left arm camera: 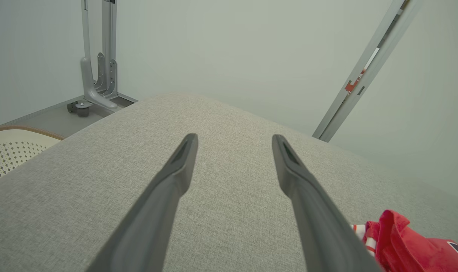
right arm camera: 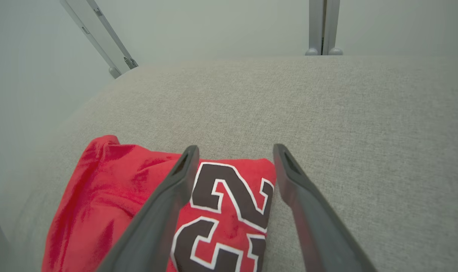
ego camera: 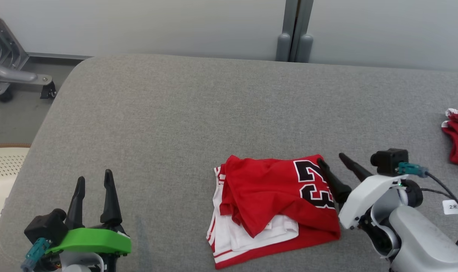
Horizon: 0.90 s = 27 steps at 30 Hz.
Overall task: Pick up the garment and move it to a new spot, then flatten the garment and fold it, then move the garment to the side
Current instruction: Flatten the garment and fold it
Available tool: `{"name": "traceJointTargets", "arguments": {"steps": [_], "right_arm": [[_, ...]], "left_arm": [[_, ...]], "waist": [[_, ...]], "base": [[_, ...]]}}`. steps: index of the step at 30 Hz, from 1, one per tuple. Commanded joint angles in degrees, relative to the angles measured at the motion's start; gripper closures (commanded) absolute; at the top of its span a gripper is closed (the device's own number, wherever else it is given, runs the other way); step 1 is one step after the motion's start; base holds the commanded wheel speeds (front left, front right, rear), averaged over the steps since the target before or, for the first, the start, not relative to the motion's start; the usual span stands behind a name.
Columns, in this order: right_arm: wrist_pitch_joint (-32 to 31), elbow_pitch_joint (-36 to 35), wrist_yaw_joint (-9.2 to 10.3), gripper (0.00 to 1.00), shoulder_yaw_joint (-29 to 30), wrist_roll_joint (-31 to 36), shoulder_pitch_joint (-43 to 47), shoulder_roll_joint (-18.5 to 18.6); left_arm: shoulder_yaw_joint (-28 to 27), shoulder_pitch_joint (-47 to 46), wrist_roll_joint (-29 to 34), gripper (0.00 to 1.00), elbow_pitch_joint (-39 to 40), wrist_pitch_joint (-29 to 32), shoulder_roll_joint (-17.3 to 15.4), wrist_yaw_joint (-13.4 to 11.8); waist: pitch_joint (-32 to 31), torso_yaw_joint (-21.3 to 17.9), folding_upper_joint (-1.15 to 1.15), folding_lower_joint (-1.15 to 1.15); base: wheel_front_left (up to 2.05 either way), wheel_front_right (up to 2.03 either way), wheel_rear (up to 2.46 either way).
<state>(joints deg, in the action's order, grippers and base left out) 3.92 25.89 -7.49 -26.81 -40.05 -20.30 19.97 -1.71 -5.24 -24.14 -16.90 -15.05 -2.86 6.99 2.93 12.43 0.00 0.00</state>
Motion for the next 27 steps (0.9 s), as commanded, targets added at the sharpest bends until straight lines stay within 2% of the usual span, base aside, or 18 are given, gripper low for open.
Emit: {"name": "traceJointTargets", "arguments": {"steps": [1, 2, 3, 17, 22, 27], "right_arm": [[-1.2, 0.7, 0.01, 0.45, -1.0, -0.3, 0.6, -1.0], [-1.9, 1.1, 0.01, 0.69, -2.0, -0.5, 0.8, -1.7], [-2.4, 1.4, 0.01, 1.00, -2.9, -0.9, 0.9, -2.3], [-8.7, 7.8, 0.00, 1.00, -20.4, -8.1, -0.6, -10.4], [-6.4, 7.5, 0.01, 1.00, -26.7, -11.8, -2.8, -12.2], [-0.1, 5.1, 0.01, 1.00, -28.1, -15.2, -5.2, -9.8]], "left_arm": [[0.3, -0.1, -0.1, 0.00, -0.1, -0.1, -0.1, -0.1], [0.3, 0.0, -0.2, 0.00, -0.1, -0.1, -0.1, -0.1], [0.4, 0.0, -0.2, 0.00, -0.2, -0.1, -0.1, -0.1], [0.5, -0.8, -0.1, 0.00, -1.0, -0.1, -0.1, -0.2], [0.3, -1.2, 0.2, 0.00, -1.1, -0.1, -0.1, -0.2], [0.0, -1.2, 0.4, 0.00, -0.4, -0.1, -0.1, -0.3]], "waist": [[0.0, 0.3, 0.00, 0.00], [0.0, 0.5, 0.00, 0.00], [0.0, 0.7, 0.00, 0.00], [0.8, 3.8, 0.00, 0.00], [0.9, 3.7, 0.00, 0.00], [1.0, 2.8, 0.00, 0.00]], "base": [[0.00, 0.00, 0.00], [0.00, 0.00, 0.00], [0.00, 0.00, 0.00], [0.00, 0.00, 0.00], [0.00, 0.00, 0.00], [0.00, 0.00, 0.00]]}}
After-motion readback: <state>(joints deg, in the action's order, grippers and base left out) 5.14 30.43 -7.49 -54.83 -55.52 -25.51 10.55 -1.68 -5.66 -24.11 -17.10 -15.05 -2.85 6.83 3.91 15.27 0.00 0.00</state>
